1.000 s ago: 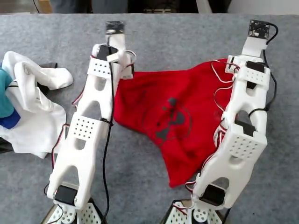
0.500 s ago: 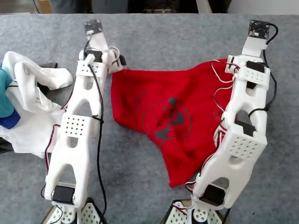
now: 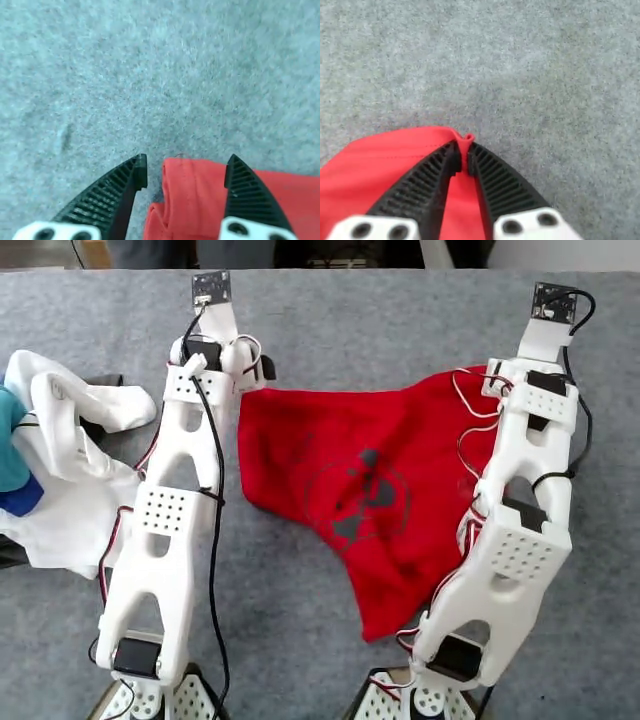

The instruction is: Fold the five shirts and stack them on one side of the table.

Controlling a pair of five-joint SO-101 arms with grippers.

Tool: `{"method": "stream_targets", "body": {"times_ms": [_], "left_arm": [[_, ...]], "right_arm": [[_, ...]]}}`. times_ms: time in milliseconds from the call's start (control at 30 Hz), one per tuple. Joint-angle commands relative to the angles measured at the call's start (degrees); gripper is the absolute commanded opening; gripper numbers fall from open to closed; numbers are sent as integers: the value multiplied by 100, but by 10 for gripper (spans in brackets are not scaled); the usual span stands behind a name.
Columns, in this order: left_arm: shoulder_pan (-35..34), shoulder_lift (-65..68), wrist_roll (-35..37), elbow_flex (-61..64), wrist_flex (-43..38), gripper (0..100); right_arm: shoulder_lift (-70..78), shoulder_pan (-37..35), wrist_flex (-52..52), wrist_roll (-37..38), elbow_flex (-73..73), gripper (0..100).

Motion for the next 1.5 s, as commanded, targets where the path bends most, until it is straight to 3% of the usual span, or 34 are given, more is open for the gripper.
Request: {"method": "stream_targets", "body": {"times_ms": [0,300,567,767,1000,1467], "left_arm": [[-66,-158,-97,585,-580,266],[-48,-316,-413,620,44,266],[-259,-369,-404,602,44,266],[-303,-369,-413,-171,264,266],[-207,-290,-607,-198,0,266],[-154,-343,-1310,980,-431,266]], "right_arm": [[-92,-62,-9,-18,-303,14],[-92,-62,-9,-18,-303,14],[-92,-53,-9,-18,-303,14],[-92,-53,-9,-18,-303,14],[-92,-53,-9,-18,-303,14],[-92,-53,-9,-18,-303,14]]}}
